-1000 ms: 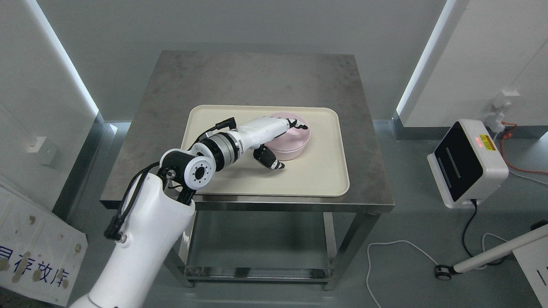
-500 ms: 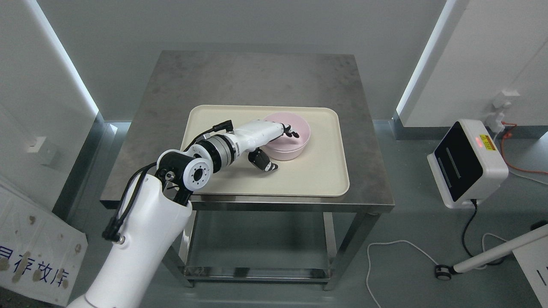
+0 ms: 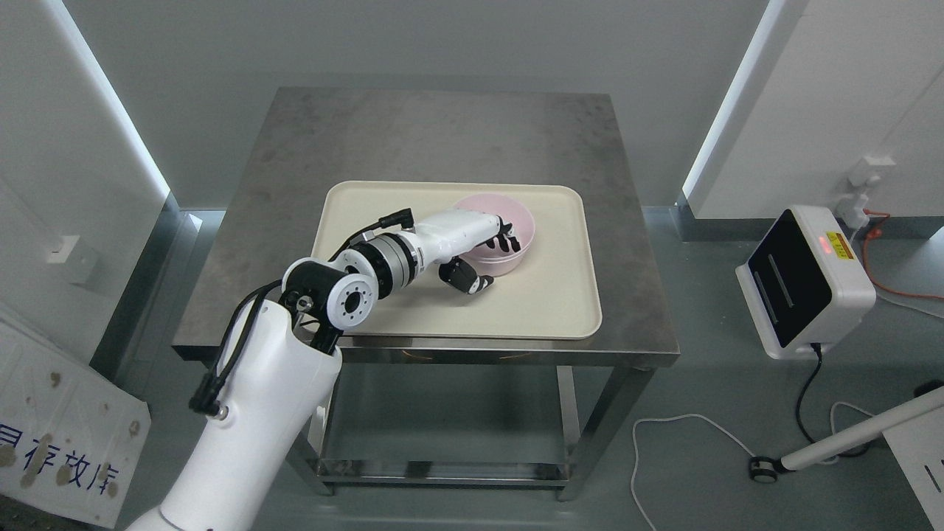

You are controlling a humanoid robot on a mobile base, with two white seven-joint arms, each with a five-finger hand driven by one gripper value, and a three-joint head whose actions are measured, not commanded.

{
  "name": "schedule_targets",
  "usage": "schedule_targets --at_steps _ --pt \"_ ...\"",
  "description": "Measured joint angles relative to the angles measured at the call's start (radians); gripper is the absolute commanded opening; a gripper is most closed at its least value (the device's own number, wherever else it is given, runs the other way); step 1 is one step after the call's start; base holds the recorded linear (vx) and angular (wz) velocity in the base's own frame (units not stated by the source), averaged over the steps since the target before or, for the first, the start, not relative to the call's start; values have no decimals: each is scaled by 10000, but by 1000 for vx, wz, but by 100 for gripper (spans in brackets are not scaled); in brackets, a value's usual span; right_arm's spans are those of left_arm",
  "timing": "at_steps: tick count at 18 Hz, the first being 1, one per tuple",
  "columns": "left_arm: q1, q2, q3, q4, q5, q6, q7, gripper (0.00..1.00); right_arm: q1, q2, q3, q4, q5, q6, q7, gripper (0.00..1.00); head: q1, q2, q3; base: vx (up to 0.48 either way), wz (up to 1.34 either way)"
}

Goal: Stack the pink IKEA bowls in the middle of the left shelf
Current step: 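Lower the left hand to the stacked bowls and grip their rim, then lift the stacked pink bowls off the tray with the left hand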

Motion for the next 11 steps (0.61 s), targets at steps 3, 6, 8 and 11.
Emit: schedule_targets --at_steps 3,6,8,11 --pt "-10 -93 34 156 -13 -373 37 20 0 0 0 0 0 -37 0 100 0 0 0 0 0" --pt "-15 -169 114 348 -22 -775 41 9 0 0 0 0 0 -25 0 100 0 0 0 0 0" --pt "-20 -199 209 462 -24 -1084 41 7 1 0 0 0 0 -5 0 100 0 0 0 0 0" --pt "-34 -233 427 636 -23 -1366 41 5 1 0 0 0 0 5 0 100 0 0 0 0 0"
